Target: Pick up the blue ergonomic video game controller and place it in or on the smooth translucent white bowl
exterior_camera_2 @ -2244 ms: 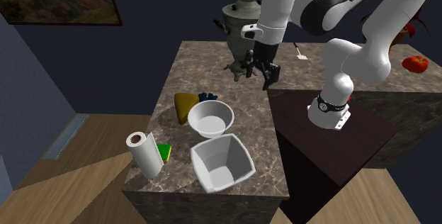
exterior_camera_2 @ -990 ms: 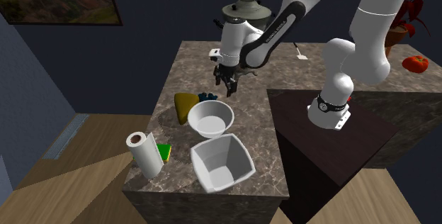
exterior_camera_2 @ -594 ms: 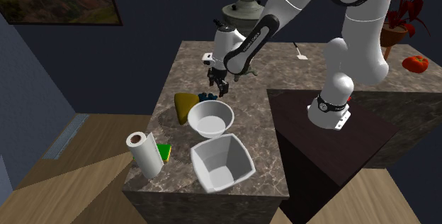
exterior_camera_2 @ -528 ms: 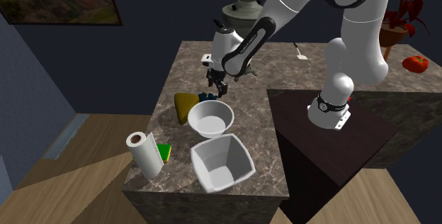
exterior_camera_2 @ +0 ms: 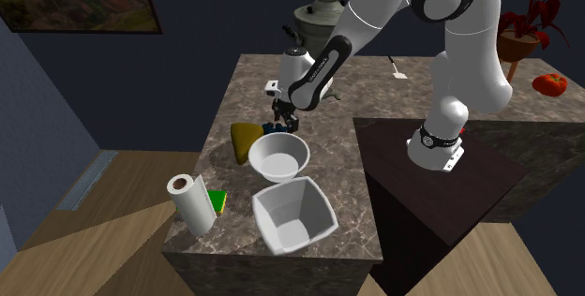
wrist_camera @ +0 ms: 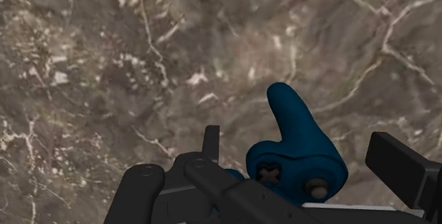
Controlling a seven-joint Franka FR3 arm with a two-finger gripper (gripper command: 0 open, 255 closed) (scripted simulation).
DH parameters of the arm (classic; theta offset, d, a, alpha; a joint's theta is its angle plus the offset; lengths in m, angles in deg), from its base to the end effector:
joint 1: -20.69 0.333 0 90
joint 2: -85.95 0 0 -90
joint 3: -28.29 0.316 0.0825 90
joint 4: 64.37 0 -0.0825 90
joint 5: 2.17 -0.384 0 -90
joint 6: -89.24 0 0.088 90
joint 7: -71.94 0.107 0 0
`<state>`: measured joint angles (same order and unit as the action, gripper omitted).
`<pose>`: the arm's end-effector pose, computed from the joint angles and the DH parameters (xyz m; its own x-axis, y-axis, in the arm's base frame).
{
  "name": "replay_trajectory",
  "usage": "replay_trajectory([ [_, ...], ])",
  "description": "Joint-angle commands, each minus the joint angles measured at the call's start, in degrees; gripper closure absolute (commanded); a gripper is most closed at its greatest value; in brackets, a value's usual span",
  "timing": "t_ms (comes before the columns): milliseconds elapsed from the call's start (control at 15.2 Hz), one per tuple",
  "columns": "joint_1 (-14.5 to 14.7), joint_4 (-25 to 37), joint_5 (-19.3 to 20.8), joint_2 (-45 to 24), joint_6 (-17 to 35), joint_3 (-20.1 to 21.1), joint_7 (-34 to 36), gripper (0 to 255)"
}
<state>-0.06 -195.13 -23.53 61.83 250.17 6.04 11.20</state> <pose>0.3819 -0.3868 0.1961 0.9957 0.0137 0.0918 0.0019 -0.9918 0.1275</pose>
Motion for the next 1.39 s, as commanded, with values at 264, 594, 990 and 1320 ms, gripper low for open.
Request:
replay_trajectory([
  [264, -0.19, 0.16, -0.22, -0.29, 0.15, 0.22, -0.16, 0],
  [594, -0.19, 0.15, -0.21, -0.28, 0.14, 0.21, -0.16, 255],
  [990, -0.18, 0.17, -0.2, -0.28, 0.13, 0.21, -0.14, 255],
  [1320, 1.73, -0.36, 2.3, 2.58, -2.18, -2.21, 1.7, 255],
])
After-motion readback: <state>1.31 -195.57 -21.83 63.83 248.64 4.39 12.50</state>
